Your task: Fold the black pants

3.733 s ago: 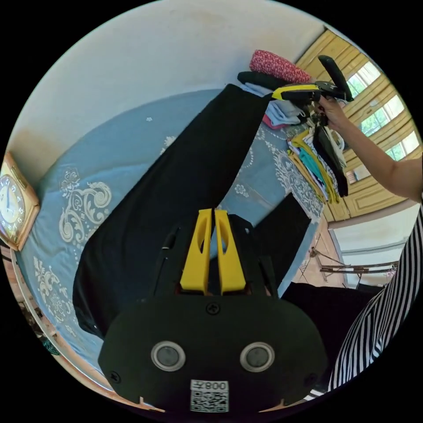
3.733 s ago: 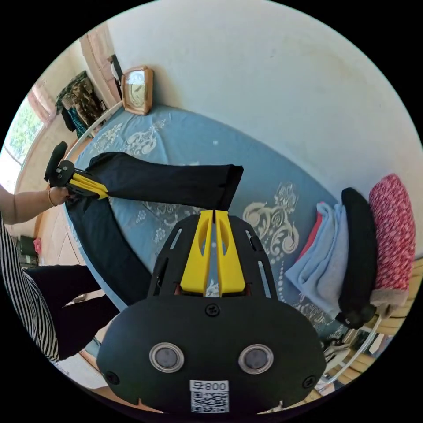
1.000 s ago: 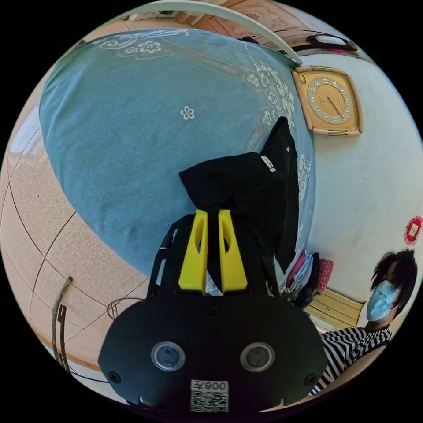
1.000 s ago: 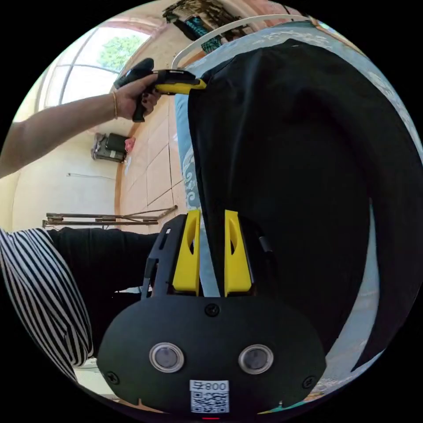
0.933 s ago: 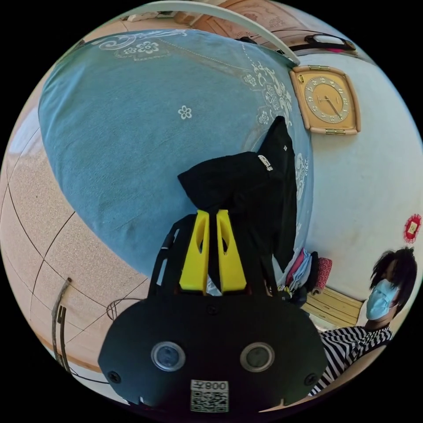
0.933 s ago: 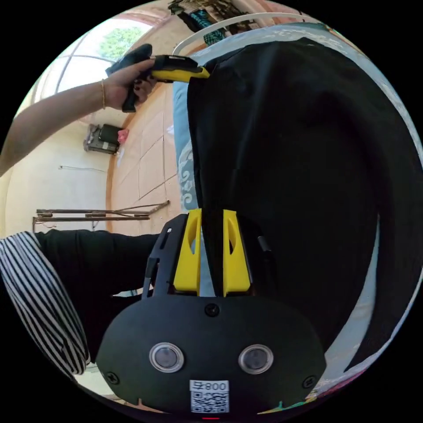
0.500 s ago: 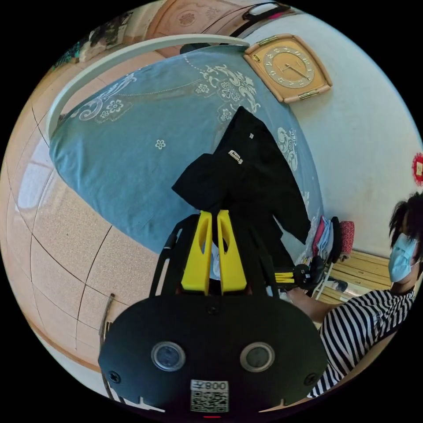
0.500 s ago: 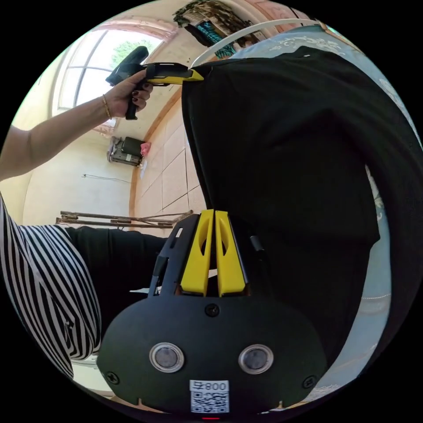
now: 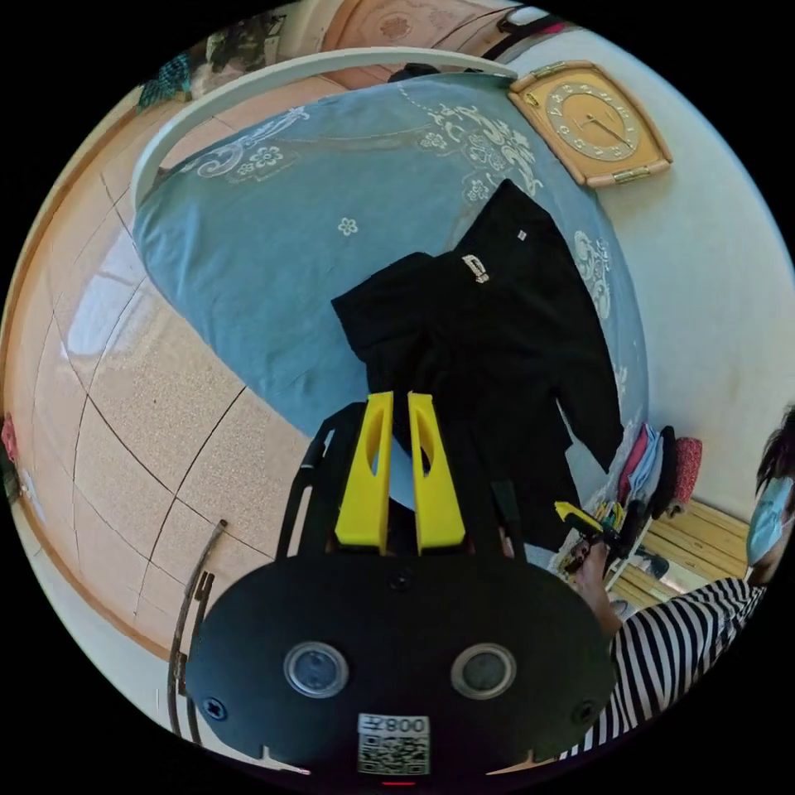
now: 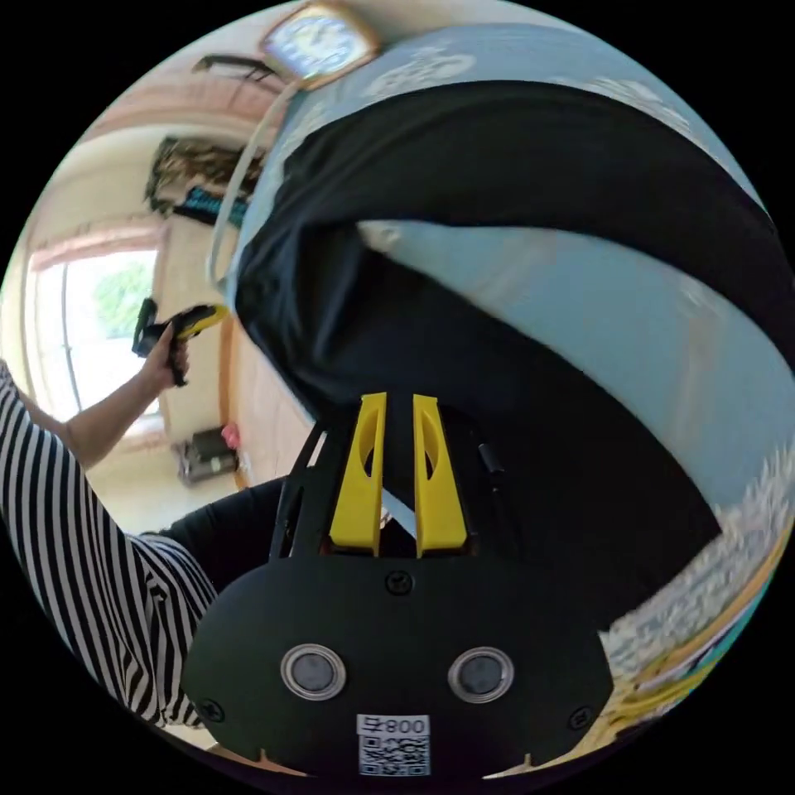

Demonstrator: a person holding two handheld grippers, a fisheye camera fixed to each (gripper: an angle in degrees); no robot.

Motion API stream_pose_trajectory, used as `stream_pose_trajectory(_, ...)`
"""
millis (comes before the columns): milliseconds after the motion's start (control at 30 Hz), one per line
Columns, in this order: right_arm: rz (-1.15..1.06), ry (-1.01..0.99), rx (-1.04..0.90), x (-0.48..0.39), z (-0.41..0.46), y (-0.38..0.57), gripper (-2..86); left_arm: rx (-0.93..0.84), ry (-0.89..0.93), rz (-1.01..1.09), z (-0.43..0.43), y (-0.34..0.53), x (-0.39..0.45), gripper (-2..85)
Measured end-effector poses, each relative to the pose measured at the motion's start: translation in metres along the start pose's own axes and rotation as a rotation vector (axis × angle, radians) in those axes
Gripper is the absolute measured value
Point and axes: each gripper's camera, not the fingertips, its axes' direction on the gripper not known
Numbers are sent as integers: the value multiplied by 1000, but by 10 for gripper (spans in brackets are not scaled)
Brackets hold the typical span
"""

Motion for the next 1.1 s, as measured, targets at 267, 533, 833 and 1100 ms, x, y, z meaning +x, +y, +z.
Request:
stream_pose_trajectory(267, 646, 293, 226, 117, -72, 128, 95, -317, 184, 509, 118, -16, 117, 30)
stream_pose_trajectory(533, 728, 356, 226, 118, -38, 165, 56, -407, 84, 790, 225, -32, 197, 12)
stream_pose_trajectory(833, 679, 355, 128, 120, -34, 223, 3, -402, -16, 893, 277, -49, 231, 5)
stream_pose_trajectory(1100, 702, 254, 140, 160, -20, 285, 3, -401, -2, 898, 318, -74, 251, 3)
